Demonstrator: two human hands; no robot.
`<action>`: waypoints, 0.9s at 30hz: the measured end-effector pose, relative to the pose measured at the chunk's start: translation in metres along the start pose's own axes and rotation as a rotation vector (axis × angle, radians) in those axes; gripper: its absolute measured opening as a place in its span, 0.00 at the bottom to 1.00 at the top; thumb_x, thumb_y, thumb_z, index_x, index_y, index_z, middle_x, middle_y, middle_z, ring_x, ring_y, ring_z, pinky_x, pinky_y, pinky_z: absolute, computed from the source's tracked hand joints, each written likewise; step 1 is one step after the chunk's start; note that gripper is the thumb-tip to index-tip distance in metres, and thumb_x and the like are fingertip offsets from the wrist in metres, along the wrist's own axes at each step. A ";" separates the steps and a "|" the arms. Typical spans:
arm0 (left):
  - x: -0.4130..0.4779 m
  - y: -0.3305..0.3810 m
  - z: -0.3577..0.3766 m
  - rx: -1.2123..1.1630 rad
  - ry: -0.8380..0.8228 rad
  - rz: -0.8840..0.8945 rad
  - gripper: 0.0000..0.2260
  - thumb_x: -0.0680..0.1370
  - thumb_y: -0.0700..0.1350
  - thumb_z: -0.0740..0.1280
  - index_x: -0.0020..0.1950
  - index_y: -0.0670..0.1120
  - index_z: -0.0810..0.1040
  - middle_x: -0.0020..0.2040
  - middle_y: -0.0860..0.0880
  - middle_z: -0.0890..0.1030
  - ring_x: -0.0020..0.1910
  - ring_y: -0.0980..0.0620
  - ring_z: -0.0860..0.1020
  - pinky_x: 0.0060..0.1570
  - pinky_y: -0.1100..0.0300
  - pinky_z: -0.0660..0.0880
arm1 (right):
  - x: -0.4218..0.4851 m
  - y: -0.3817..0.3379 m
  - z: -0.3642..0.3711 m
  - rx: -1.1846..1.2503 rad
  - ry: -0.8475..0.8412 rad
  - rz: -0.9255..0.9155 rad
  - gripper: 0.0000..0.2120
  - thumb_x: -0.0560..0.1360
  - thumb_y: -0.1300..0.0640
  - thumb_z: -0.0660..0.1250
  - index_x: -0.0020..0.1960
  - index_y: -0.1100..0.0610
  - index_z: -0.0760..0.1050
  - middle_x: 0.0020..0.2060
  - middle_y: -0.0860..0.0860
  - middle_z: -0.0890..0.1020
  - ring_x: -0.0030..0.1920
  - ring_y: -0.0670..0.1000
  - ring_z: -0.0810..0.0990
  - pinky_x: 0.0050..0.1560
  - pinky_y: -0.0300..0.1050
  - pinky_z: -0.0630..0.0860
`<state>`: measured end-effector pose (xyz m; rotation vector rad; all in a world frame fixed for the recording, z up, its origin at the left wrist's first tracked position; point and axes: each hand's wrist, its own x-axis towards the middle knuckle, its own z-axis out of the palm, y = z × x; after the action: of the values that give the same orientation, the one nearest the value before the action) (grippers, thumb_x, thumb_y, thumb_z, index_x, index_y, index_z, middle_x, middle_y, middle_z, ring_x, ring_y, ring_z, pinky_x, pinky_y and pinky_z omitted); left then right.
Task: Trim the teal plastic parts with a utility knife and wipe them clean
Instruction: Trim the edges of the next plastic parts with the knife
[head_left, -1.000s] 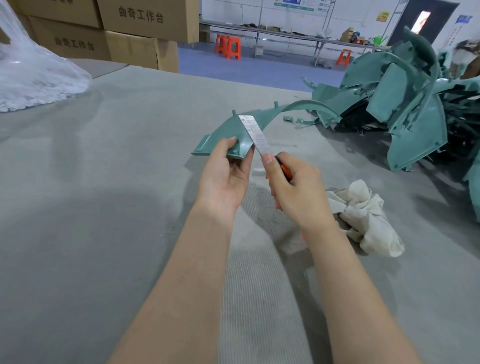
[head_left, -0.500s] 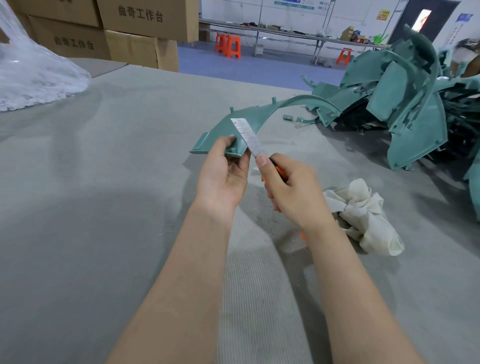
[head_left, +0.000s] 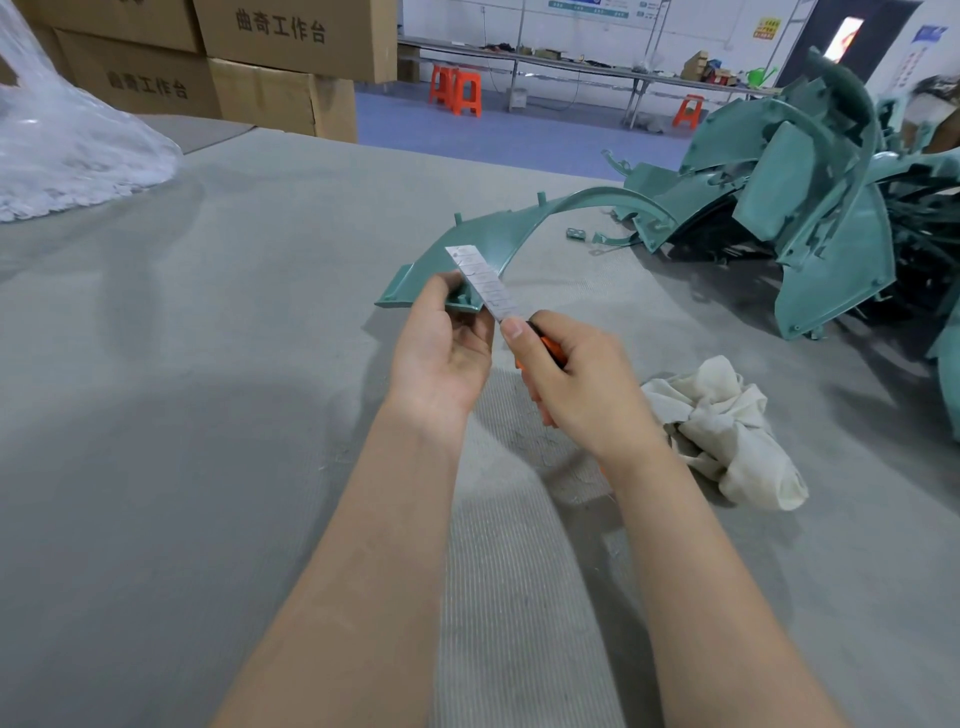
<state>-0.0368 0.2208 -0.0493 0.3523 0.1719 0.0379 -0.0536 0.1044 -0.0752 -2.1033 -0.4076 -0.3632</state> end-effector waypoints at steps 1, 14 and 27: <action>0.000 0.000 0.000 0.001 0.000 -0.002 0.08 0.78 0.32 0.59 0.43 0.38 0.75 0.40 0.44 0.77 0.41 0.49 0.78 0.30 0.67 0.77 | 0.000 0.000 0.000 0.003 -0.001 -0.001 0.22 0.81 0.48 0.61 0.38 0.64 0.70 0.29 0.63 0.73 0.31 0.63 0.72 0.33 0.58 0.74; 0.000 0.000 -0.001 0.004 -0.010 -0.010 0.07 0.79 0.33 0.59 0.43 0.38 0.75 0.41 0.44 0.78 0.42 0.49 0.78 0.30 0.67 0.76 | 0.000 0.000 0.001 -0.006 -0.010 -0.004 0.22 0.80 0.47 0.62 0.37 0.64 0.69 0.30 0.63 0.73 0.31 0.63 0.72 0.34 0.59 0.75; 0.000 0.000 -0.002 0.027 0.002 -0.007 0.09 0.79 0.34 0.60 0.40 0.39 0.74 0.38 0.45 0.77 0.40 0.51 0.77 0.27 0.68 0.75 | 0.000 -0.002 0.000 0.000 -0.041 -0.001 0.22 0.80 0.47 0.61 0.37 0.64 0.70 0.28 0.61 0.72 0.28 0.58 0.70 0.33 0.58 0.75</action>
<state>-0.0370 0.2212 -0.0510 0.3788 0.1761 0.0287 -0.0544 0.1051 -0.0740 -2.1134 -0.4324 -0.3214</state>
